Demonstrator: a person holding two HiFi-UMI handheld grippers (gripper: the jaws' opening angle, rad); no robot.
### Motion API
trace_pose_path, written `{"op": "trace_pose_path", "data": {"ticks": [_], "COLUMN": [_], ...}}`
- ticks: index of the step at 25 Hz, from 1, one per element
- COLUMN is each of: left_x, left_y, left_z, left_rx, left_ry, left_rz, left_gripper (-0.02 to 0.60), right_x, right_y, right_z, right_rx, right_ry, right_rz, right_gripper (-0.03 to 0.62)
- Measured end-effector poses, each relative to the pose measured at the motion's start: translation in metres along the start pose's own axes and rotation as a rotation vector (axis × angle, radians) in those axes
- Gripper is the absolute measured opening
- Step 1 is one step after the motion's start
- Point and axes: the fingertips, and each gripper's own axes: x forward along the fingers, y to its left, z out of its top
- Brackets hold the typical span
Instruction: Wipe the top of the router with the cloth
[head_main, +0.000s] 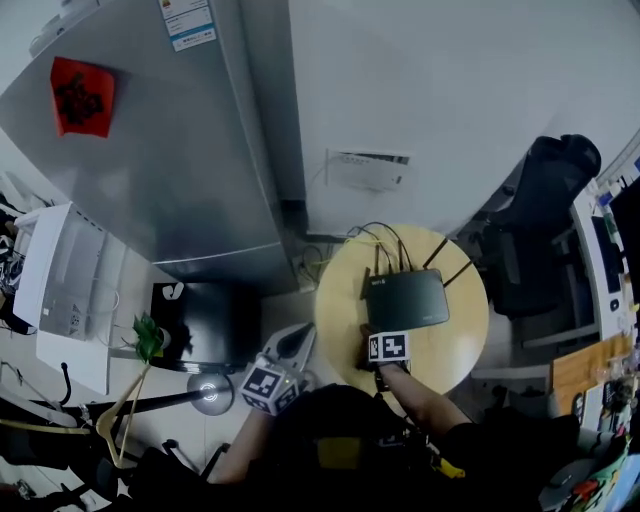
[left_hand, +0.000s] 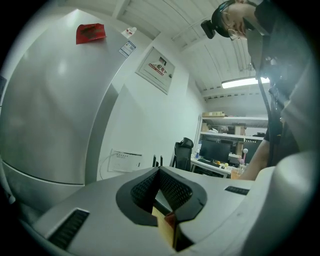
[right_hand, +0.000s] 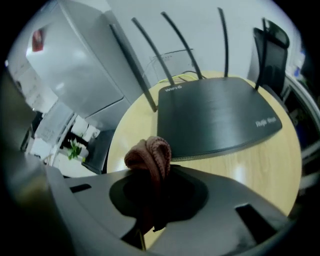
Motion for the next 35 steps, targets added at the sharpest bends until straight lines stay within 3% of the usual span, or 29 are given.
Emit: {"op": "trace_pose_path", "data": {"ticks": [4, 7, 11, 14, 17, 24, 28, 35], "left_x": [0.002, 0.002, 0.006, 0.01, 0.013, 0.027, 0.038, 0.053], "left_y": [-0.016, -0.027, -0.042, -0.052, -0.055, -0.067, -0.075, -0.086], "left_z": [0.005, 0.002, -0.002, -0.003, -0.005, -0.009, -0.007, -0.007], "left_rx": [-0.02, -0.028, -0.032, -0.036, -0.033, -0.036, -0.026, -0.004], "left_ry": [-0.022, -0.03, -0.038, -0.039, -0.043, -0.032, -0.021, -0.006], "left_rz": [0.042, 0.071, 0.09, 0.095, 0.1, 0.072, 0.041, -0.012], "left_gripper": [0.003, 0.002, 0.002, 0.002, 0.002, 0.003, 0.003, 0.002], "right_x": [-0.009, -0.015, -0.014, -0.017, -0.019, -0.026, -0.028, -0.037], "right_y": [0.0, -0.01, -0.011, -0.022, -0.032, -0.065, -0.076, -0.114], "right_z": [0.011, -0.018, 0.002, -0.005, 0.007, -0.004, 0.011, 0.004], "right_rx": [-0.281, -0.308, -0.421, -0.451, -0.502, -0.45, -0.453, -0.411], "right_ry": [-0.022, 0.125, 0.022, 0.057, 0.0, 0.049, -0.03, -0.002], "right_rz": [-0.022, -0.016, 0.027, 0.024, 0.011, 0.001, -0.002, -0.063], "right_gripper": [0.061, 0.061, 0.061, 0.061, 0.061, 0.061, 0.061, 0.061]}}
